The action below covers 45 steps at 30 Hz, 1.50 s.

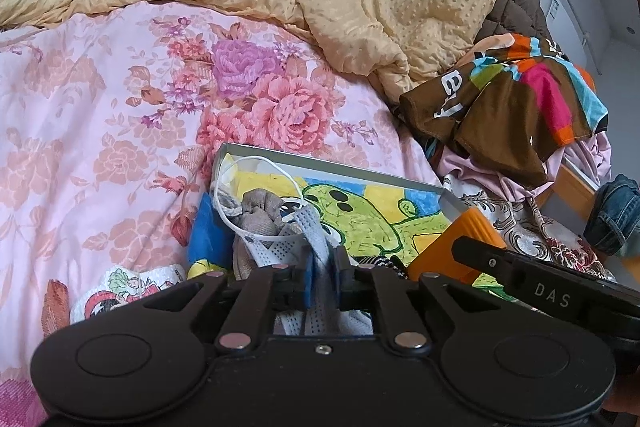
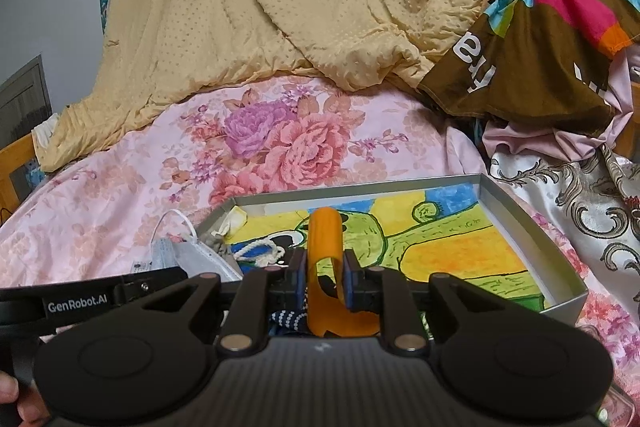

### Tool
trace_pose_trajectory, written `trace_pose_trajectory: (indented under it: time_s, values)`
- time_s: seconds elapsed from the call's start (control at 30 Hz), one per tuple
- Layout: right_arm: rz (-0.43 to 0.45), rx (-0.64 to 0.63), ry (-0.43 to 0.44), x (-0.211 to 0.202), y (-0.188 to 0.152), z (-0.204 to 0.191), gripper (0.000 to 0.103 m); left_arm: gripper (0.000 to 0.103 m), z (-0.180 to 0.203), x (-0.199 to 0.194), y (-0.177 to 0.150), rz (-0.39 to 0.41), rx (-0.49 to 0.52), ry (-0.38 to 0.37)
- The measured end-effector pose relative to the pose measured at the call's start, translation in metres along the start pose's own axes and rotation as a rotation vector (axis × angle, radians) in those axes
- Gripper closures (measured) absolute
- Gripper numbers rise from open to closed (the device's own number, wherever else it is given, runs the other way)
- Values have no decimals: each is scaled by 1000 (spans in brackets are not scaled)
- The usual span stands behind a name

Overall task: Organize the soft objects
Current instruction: 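Carry the grey mask and orange band over the grey tray with both grippers, then open both grippers to drop the mask and band into the tray, withdraw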

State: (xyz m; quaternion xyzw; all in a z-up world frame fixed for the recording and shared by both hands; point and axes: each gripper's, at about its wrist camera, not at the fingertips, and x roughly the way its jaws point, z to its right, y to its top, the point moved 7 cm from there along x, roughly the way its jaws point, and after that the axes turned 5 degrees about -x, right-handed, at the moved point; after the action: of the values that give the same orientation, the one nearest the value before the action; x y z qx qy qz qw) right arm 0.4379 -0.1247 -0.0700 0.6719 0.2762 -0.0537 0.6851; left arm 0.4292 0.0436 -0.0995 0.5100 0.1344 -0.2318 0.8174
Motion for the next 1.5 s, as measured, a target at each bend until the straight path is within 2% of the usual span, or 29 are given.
trace_pose_trajectory:
  time_s: [0.23,0.43,0.6,0.93,1.27,1.4,1.5]
  values:
    - [-5,-11,33,1,-1,-6,80,87,0,0,1,-5,-8,9]
    - [-11,0,58,1,-2,-9,72,82,-1,-2,2,0,-17,25]
    - [-11,27,78,0,-1,-8,57,74,-2,-4,2,4,-19,44]
    - [-5,42,84,-2,1,-7,41,53,-9,-12,4,18,-51,75]
    - [20,63,66,-15,8,-2,27,21,-9,-26,8,48,-50,116]
    - [41,54,52,-29,11,2,18,17,-5,-39,10,72,-34,127]
    - [60,46,41,-40,13,5,11,10,1,-51,12,97,-21,128]
